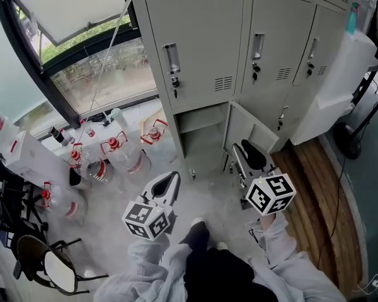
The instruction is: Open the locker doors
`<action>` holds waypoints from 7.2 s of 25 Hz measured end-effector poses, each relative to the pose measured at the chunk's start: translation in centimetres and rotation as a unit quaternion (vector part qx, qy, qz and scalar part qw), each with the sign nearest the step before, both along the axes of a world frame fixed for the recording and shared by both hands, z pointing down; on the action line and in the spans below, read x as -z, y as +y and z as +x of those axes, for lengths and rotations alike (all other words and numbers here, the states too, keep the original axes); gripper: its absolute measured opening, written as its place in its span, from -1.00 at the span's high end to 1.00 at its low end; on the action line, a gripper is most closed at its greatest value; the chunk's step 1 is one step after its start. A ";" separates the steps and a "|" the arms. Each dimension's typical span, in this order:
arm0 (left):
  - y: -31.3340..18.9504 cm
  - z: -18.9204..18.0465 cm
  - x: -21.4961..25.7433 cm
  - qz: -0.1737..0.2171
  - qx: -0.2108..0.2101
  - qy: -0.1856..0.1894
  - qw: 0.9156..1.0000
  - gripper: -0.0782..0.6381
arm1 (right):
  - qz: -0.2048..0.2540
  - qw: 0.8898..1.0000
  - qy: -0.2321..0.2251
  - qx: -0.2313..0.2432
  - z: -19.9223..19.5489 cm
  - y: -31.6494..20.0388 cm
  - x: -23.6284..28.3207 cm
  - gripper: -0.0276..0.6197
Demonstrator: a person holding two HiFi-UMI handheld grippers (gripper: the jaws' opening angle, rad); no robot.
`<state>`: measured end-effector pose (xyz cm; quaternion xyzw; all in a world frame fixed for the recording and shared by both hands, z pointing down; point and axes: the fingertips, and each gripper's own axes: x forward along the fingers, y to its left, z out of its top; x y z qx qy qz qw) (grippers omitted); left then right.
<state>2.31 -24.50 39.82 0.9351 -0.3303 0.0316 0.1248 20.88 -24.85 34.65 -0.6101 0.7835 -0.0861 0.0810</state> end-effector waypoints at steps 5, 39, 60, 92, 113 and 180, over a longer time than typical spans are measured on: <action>-3.1 -2.1 0.9 0.002 0.026 0.000 1.000 0.76 | 0.007 0.999 0.002 0.033 -2.9 -4.8 1.8 0.58; -17.5 -7.1 2.0 0.027 0.071 0.017 0.997 0.76 | 0.051 0.992 0.071 0.090 -12.3 -24.4 11.5 0.55; -17.8 -8.9 -0.4 -0.008 0.082 0.054 0.995 0.76 | 0.063 0.991 0.094 0.075 -13.5 -24.0 11.4 0.55; -2.8 0.2 -1.2 -0.027 0.136 0.030 0.990 0.76 | 0.100 0.981 0.071 0.149 -5.4 -8.7 11.0 0.58; 4.1 8.8 -1.8 -0.014 0.120 0.032 0.992 0.76 | 0.116 0.986 0.046 0.111 6.2 -1.7 10.7 0.55; 11.4 5.6 2.8 0.015 0.081 0.018 0.996 0.76 | 0.080 0.996 0.030 0.000 13.3 11.6 9.4 0.67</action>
